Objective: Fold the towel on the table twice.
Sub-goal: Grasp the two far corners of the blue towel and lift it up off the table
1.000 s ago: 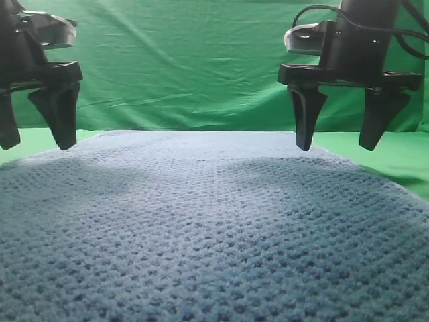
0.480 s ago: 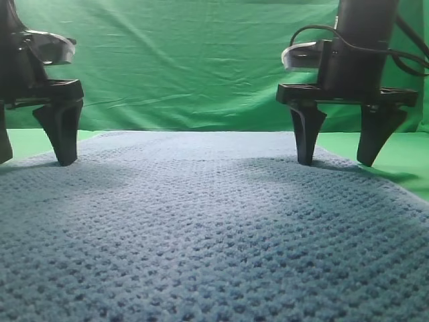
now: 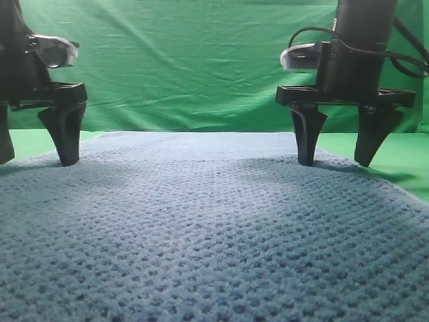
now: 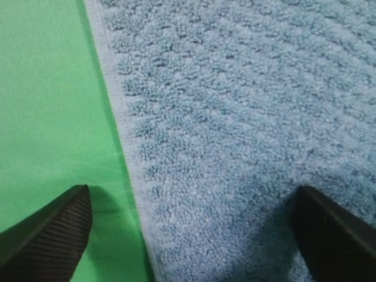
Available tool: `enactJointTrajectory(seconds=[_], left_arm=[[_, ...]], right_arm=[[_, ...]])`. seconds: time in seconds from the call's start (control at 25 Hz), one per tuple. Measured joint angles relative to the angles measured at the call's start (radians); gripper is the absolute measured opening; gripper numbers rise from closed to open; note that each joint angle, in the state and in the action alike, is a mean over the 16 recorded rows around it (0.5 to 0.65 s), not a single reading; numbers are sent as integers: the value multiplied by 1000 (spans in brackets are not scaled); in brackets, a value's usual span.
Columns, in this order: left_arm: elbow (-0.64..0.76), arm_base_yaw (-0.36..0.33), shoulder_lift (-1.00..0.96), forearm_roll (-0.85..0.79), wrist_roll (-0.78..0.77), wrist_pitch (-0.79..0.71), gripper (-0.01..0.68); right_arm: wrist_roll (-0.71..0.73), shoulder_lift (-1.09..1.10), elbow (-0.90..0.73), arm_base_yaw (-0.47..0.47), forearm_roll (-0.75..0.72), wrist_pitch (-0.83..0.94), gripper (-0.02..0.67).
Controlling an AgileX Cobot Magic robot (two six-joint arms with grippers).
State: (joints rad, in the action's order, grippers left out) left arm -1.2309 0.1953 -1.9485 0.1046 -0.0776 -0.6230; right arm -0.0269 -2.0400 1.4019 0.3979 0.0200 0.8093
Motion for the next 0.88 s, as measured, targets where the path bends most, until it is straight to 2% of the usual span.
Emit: enactJointTrajectory(seconds=[0.12,0.24,0.6,0.72,0.88], left_arm=[[-8,-2,-12,17,-2,-5,543],[-17,-6,-23,46,-10,-11,444],[-53,-18,-53,133,-41,-42,106],[-90,-20,-68,138,-44,-90,38],[-173,-18,-94,125,-36,-204,3]], right_arm=[[0,-2,2,0,-1,-1,554],[0,-4,3,0,0,-3,504],[0,-8,7,3,21,-9,205],[0,-6,13,4,26,-5,106],[0,8,43,7,26,11,21]])
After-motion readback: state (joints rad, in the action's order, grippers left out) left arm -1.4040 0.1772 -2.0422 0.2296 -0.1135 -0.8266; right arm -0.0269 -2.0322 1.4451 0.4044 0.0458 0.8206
